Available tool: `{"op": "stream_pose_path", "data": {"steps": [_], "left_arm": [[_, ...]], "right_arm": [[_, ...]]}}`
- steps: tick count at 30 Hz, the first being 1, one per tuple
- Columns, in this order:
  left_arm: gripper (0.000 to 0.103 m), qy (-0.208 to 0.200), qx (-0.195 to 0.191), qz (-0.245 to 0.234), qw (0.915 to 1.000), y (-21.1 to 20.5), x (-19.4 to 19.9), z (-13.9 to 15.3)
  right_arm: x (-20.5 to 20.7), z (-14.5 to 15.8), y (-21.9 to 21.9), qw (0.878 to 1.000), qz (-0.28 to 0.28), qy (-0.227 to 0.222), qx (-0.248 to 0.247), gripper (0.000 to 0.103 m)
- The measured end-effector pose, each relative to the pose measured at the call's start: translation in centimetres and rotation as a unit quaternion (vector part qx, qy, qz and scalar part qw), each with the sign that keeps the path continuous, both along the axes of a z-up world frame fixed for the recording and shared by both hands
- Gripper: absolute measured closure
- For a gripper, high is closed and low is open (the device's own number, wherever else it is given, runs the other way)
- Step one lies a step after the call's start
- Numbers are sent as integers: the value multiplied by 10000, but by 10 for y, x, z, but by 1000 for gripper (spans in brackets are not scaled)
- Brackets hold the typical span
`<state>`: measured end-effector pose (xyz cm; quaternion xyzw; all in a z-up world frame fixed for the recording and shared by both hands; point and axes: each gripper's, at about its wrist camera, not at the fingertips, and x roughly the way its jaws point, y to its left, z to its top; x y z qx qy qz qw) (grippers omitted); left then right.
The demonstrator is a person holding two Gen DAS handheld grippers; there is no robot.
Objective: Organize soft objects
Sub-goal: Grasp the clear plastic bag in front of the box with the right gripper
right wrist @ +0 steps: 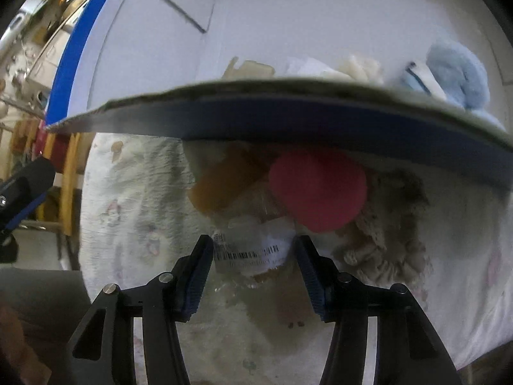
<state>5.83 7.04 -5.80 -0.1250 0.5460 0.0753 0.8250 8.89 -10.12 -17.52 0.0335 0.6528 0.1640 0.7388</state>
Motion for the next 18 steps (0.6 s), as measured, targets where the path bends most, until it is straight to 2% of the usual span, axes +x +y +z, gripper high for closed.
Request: {"op": "stream_pose_path", "data": {"steps": [2, 3, 4, 6, 10, 16, 18], "left_arm": [[37, 12, -13, -49, 10000, -4, 0, -1], [37, 18, -23, -74, 10000, -5, 1, -1], [37, 18, -23, -94, 10000, -6, 1, -1], [37, 8, 3, -126, 9999, -8, 2, -1], [37, 47, 74, -170, 9998, -9, 2, -5], [37, 196, 184, -271, 9993, -8, 1, -16], [37, 391, 349, -479, 9975, -16, 4, -25]], "right_arm": [[-1, 0, 0, 10000, 49, -39, -35, 49], [-2, 0, 1, 9999, 87, -72, -59, 63], [-2, 0, 1, 9998, 152, -118, -109, 72], [-3, 1, 2, 9995, 232, -161, -166, 78], [-10, 10, -11, 9994, 211, -121, 242, 79], [-34, 41, -33, 9970, 244, -280, 677, 79], [-41, 50, -45, 9964, 184, -337, 752, 79]]}}
